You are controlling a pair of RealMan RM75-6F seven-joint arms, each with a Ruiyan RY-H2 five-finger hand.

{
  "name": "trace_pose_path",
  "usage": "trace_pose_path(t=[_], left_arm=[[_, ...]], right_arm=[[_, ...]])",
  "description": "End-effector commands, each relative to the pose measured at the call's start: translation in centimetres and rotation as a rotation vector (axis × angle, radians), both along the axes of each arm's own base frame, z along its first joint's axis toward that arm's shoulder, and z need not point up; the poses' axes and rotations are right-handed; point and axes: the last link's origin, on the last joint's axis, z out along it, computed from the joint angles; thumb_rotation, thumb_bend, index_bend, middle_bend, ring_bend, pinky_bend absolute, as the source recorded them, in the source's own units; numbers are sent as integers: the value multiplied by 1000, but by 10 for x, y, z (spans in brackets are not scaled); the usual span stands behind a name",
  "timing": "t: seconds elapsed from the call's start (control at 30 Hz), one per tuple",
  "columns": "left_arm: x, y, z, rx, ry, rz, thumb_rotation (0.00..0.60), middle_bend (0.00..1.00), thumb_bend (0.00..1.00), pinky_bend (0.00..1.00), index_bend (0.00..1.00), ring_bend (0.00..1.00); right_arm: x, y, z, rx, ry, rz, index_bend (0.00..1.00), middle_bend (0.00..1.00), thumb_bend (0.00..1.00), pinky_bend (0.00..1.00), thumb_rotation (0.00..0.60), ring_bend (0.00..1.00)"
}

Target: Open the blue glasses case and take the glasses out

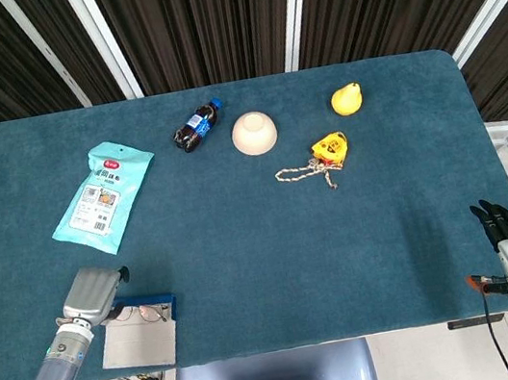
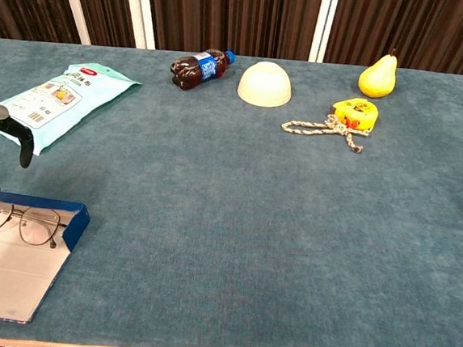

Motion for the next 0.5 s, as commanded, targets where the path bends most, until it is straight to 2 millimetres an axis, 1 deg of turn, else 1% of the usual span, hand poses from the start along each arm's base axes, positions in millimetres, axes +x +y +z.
trace_pose_path(t=[0.03,0.43,0.5], left_arm=[[4,-4,-5,4,-11,3,600,1000,263,967,406,888],[7,-14,-24,4,-38,73,600,1000,265,968,434,890],[7,-15,-25,9,-41,82,600,1000,284,968,437,891]], right_arm=[[0,0,0,-1,0,0,0,0,160,209,600,0],[0,0,0,2,1,0,0,0,161,208,600,0],[0,0,0,2,0,0,0,0,161,208,600,0]])
